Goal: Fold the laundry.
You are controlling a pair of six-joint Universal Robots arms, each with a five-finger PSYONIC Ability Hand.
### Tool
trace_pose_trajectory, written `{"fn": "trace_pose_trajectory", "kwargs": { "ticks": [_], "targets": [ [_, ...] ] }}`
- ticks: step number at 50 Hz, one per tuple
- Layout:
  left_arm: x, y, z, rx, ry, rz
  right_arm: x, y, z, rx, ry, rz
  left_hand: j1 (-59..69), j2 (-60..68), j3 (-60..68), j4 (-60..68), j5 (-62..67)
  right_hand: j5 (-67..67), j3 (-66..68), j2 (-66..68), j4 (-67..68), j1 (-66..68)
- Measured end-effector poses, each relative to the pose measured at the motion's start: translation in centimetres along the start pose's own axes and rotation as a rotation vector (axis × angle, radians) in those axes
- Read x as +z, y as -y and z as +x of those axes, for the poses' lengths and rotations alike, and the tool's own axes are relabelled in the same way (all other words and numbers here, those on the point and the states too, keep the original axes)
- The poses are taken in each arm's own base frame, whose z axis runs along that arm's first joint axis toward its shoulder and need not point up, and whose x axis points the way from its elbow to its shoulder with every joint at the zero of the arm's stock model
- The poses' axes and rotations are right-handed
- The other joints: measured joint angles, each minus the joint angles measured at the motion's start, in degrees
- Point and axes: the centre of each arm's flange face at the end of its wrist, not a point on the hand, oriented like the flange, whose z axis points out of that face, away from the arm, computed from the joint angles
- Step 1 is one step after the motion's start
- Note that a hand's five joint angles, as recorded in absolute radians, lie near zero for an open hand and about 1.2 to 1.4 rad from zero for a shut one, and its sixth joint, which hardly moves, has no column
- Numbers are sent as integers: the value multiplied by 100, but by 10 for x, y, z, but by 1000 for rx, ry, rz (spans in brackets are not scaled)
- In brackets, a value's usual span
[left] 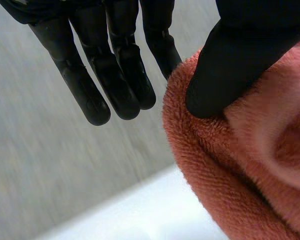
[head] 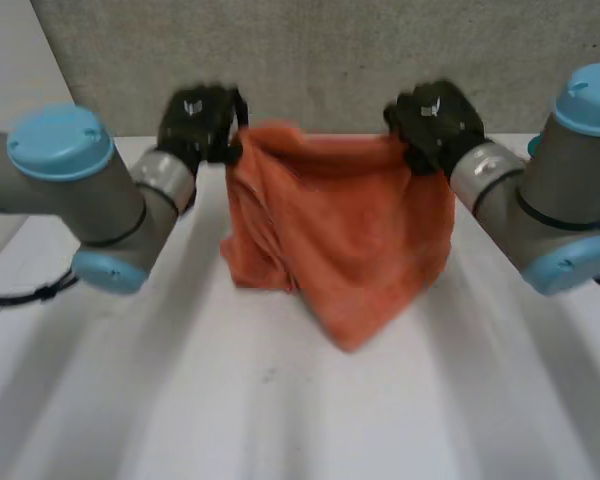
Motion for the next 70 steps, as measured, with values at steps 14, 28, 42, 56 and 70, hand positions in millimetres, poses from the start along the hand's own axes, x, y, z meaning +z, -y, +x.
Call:
{"fn": "trace_pose_trajectory", "kwargs": {
  "ticks": [14, 28, 42, 56, 70],
  "targets": [
    [14, 120, 2, 59, 77, 605, 42, 68, 52, -145, -395, 591, 77, 2, 1, 0, 87, 44, 1, 2, 5, 0],
    [-80, -16, 29, 153, 29, 4, 11, -17, -18, -36, -114, 157, 206, 5, 2, 0, 208, 45, 3, 3, 14, 0],
    [-165, -53, 40, 165, 26, -416, -36, -100, -71, 35, 77, -189, -3547, -3997, -3970, -4039, -3624, 45, 3, 3, 15, 0],
    [-113, -2, 15, 161, -22, -240, -45, -95, -71, 38, 77, -191, -4744, -5298, -5286, -5371, -4985, 45, 3, 3, 15, 0],
    [-37, -77, -21, 419, -130, -434, -50, -96, -77, 37, 94, -199, -3709, -4330, -4307, -4341, -3893, 45, 3, 3, 15, 0]
  ]
}}
